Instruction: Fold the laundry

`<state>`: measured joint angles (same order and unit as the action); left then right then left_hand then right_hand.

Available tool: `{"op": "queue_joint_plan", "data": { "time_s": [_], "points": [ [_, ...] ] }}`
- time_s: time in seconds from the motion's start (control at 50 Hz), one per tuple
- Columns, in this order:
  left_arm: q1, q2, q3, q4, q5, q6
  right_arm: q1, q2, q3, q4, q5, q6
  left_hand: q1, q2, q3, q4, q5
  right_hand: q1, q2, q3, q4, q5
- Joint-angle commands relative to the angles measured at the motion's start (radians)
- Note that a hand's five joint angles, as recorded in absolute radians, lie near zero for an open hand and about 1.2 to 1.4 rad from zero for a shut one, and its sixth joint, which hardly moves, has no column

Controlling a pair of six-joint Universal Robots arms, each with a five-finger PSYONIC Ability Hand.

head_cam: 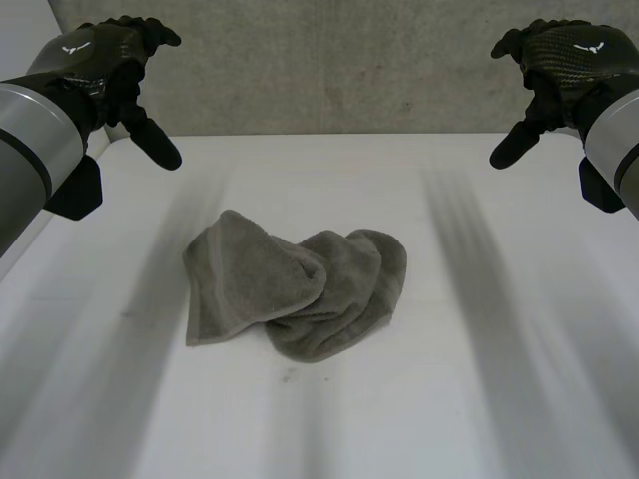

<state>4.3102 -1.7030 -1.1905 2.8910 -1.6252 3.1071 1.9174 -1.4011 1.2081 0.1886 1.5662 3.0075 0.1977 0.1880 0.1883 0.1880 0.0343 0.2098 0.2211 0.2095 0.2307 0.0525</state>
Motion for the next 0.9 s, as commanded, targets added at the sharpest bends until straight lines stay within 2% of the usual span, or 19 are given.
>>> {"op": "queue_joint_plan", "data": {
  "time_s": [0.02,0.12,0.16,0.18,0.22,0.3,0.36,0.4,0.42,0.46,0.52,0.68,0.76,0.8,0.82,0.84,0.86,0.88,0.9],
  "points": [
    [-0.001,0.0,-0.012,0.002,-0.001,0.002,-0.011,0.001,-0.001,0.002,-0.02,-0.015,0.016,0.025,0.025,0.025,0.005,-0.035,-0.047,-0.035,-0.056,-0.052],
    [-0.021,-0.007,-0.043,-0.001,-0.002,0.001,-0.008,0.022,0.005,0.011,-0.077,-0.145,0.13,0.14,0.139,0.14,0.119,-0.035,-0.047,-0.035,-0.056,-0.052],
    [-0.034,-0.012,-0.07,-0.003,-0.005,-0.002,-0.006,0.074,0.025,0.026,-0.113,-0.296,0.18,0.19,0.19,0.19,0.169,-0.035,-0.047,-0.035,-0.056,-0.052],
    [-0.058,-0.024,-0.104,0.002,-0.004,-0.002,-0.006,0.074,0.025,0.026,-0.113,-0.297,0.224,0.234,0.233,0.234,0.213,-0.035,-0.047,-0.035,-0.056,-0.052],
    [-0.088,-0.043,-0.142,0.005,-0.007,-0.002,0.003,0.108,0.027,0.032,-0.104,-0.402,0.242,0.251,0.251,0.251,0.231,-0.035,-0.047,-0.035,-0.056,-0.052],
    [-0.19,-0.116,-0.233,0.071,-0.042,-0.004,0.006,0.123,0.025,0.034,-0.086,-0.412,0.221,0.231,0.231,0.231,0.21,-0.035,-0.047,-0.035,-0.056,-0.052],
    [-0.216,-0.136,-0.27,0.116,-0.074,-0.002,-0.009,0.129,0.025,0.031,-0.086,-0.41,0.218,0.228,0.228,0.228,0.207,-0.035,-0.047,-0.035,-0.056,-0.052],
    [-0.244,-0.173,-0.328,0.215,-0.149,0.001,-0.011,0.133,0.027,0.029,-0.087,-0.41,0.216,0.225,0.225,0.225,0.204,-0.035,-0.047,-0.035,-0.056,-0.052],
    [-0.244,-0.173,-0.328,0.215,-0.15,0.001,-0.009,0.139,0.03,0.028,-0.087,-0.41,0.215,0.225,0.225,0.225,0.204,-0.035,-0.047,-0.035,-0.056,-0.052],
    [-0.262,-0.223,-0.35,0.307,-0.209,0.013,-0.006,0.145,0.031,0.028,-0.087,-0.41,0.21,0.219,0.219,0.219,0.198,-0.035,-0.047,-0.035,-0.056,-0.052],
    [-0.277,-0.279,-0.342,0.353,-0.226,0.015,0.006,0.155,0.036,0.028,-0.081,-0.41,0.213,0.222,0.222,0.222,0.201,-0.035,-0.047,-0.035,-0.056,-0.052],
    [-0.279,-0.418,-0.259,0.358,-0.225,0.016,0.011,0.217,0.064,0.015,-0.086,-0.409,0.227,0.237,0.236,0.237,0.216,-0.035,-0.047,-0.035,-0.056,-0.052],
    [-0.279,-0.442,-0.238,0.359,-0.226,0.018,0.07,0.273,0.047,-0.033,-0.1,-0.38,0.268,0.278,0.278,0.278,0.257,-0.035,-0.047,-0.035,-0.056,-0.052],
    [-0.277,-0.443,-0.235,0.359,-0.229,0.019,0.083,0.296,0.042,-0.064,-0.116,-0.363,0.487,0.497,0.497,0.497,0.476,-0.035,-0.047,-0.035,-0.056,-0.052],
    [-0.277,-0.443,-0.235,0.359,-0.229,0.019,0.094,0.325,0.03,-0.105,-0.153,-0.34,0.489,0.498,0.498,0.498,0.477,-0.035,-0.047,-0.035,-0.056,-0.052],
    [-0.273,-0.435,-0.244,0.361,-0.231,0.019,0.094,0.326,0.03,-0.106,-0.153,-0.34,0.648,0.658,0.658,0.658,0.637,-0.035,-0.047,-0.035,-0.056,-0.052],
    [-0.273,-0.435,-0.244,0.361,-0.231,0.019,0.098,0.358,0.015,-0.144,-0.197,-0.317,0.65,0.66,0.659,0.66,0.639,-0.035,-0.047,-0.035,-0.056,-0.052],
    [-0.27,-0.422,-0.254,0.361,-0.231,0.019,0.103,0.396,-0.002,-0.173,-0.251,-0.29,0.833,0.843,0.842,0.843,0.822,-0.035,-0.047,-0.035,-0.056,-0.052],
    [-0.264,-0.393,-0.274,0.36,-0.231,0.018,0.103,0.396,-0.002,-0.173,-0.252,-0.289,0.963,0.972,0.972,0.972,0.952,-0.035,-0.047,-0.035,-0.056,-0.052]
  ]
}}
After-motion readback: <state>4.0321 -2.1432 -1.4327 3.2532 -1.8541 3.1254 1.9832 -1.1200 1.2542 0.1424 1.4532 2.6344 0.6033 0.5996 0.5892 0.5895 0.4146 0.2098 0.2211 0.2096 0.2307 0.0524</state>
